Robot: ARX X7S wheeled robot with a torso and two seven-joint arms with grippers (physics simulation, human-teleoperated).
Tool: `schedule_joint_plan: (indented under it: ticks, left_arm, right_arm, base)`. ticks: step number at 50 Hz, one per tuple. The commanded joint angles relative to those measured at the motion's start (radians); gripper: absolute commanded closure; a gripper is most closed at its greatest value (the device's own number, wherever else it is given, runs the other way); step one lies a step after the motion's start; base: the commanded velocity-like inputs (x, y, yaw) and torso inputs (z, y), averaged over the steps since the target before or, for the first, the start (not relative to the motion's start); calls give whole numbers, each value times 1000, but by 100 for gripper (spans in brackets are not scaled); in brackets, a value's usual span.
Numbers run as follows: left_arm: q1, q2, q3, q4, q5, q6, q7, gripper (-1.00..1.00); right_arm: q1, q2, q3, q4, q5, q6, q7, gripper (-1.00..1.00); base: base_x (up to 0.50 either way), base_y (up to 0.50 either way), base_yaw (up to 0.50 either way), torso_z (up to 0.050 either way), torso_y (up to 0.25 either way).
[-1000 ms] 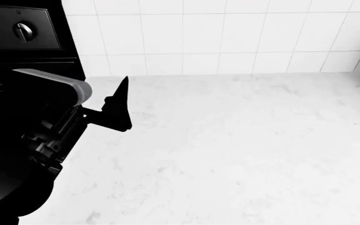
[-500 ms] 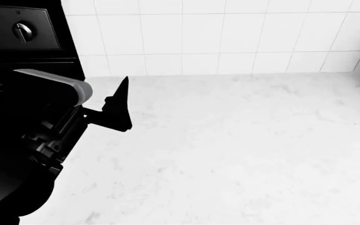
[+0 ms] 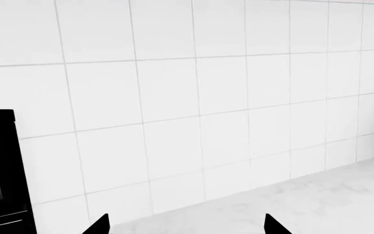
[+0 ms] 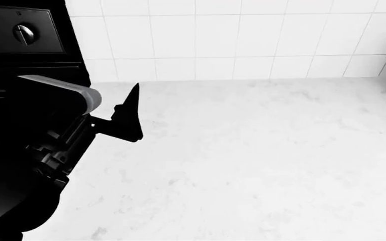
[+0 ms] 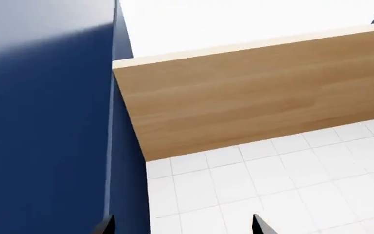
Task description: Pick the lime, brussel sprout from the counter and place them in the cabinet. Then close the cabinet.
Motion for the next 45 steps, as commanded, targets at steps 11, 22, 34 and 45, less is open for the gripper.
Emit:
schedule_joint_plan:
  ticks: [11,22,34,45]
  left_arm:
    - [17,-3,10,0,-11,-7,-7,-100]
    - [16,-5,11,-2,-12,-4,-7,-100]
    - [20,-4,14,-3,-10,4,-6,-100]
    - [22,-2,20,-8,-4,12,-1,-100]
  right_arm:
    - [461,-277,-223,150,-51,157,-100,-100]
    - [614,-398,-303,252,-87,224,-159,-100]
    - [755,-522,-388,379,-132,290,-220,-100]
    - [880,-634,-468,509,-193,341,-294,-100]
  base:
    - [0,0,0,0,0]
    - [0,0,0,0,0]
    - [0,0,0,0,0]
    - [0,0,1,0,0]
